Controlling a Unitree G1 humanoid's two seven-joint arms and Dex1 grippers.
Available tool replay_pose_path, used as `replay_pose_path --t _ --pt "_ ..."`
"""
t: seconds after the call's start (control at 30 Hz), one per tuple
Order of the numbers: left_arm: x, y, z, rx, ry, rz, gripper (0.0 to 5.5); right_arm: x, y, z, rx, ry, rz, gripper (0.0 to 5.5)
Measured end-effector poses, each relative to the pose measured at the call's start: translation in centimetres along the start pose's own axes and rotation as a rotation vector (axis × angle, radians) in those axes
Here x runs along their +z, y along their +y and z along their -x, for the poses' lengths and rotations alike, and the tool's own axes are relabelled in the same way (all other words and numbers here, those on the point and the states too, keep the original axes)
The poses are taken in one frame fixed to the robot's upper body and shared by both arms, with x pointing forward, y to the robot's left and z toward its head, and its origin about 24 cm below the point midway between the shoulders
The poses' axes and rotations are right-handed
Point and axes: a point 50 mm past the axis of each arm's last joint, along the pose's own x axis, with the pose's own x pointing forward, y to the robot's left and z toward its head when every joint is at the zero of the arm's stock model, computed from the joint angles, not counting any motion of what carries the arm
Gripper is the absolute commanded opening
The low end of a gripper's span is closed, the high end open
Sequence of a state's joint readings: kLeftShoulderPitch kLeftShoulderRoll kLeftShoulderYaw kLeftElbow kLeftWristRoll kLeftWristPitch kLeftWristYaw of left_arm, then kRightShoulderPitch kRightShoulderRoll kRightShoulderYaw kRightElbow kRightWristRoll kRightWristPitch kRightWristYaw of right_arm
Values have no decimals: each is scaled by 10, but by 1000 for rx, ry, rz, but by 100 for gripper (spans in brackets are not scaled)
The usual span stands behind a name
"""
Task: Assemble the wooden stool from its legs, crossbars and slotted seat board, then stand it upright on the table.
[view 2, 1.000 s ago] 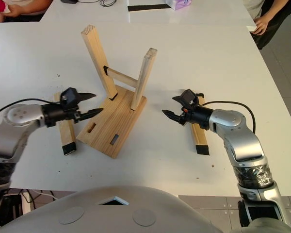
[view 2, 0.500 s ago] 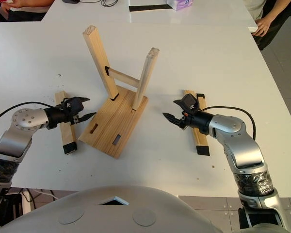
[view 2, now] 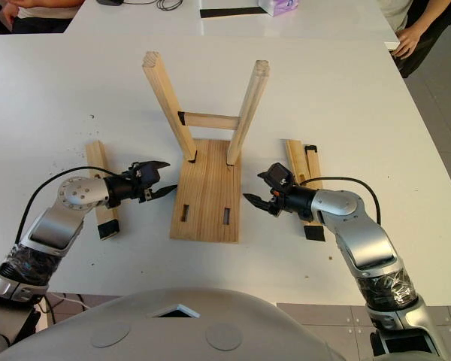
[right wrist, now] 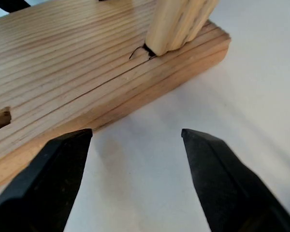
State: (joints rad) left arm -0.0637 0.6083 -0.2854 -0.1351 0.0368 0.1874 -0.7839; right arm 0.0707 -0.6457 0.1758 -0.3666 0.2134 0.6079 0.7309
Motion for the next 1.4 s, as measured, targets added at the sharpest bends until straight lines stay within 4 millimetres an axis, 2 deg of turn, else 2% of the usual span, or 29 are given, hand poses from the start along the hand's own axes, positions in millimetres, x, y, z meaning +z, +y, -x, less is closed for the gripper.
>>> replay_pose_path --t 0.13,0.3,0.4,0.57,0.7,0.97,1.2,1.4 --pt "0 0 -2 7 -3 5 305 7 -4 2 -14 -37 -1 344" --pt "-4 1 10 67 -1 31 305 18 -16 27 -135 -122 -64 344" --pt "-8 1 26 151 4 80 305 20 -21 48 -311 -161 -122 344" --pt "-10 -6 37 258 -7 163 305 2 -49 77 -756 -135 -268 415" --pt "-8 -8 34 290 -18 176 305 -14 -54 74 -840 -104 -391 415" --pt "-7 -12 29 299 -14 178 305 -24 -47 62 -808 -76 -432 415" --pt "-3 -23 20 255 -32 187 305 -21 -43 51 -801 -96 -367 415" --pt "-3 -24 20 254 -29 190 305 -19 -47 54 -842 -135 -308 415"
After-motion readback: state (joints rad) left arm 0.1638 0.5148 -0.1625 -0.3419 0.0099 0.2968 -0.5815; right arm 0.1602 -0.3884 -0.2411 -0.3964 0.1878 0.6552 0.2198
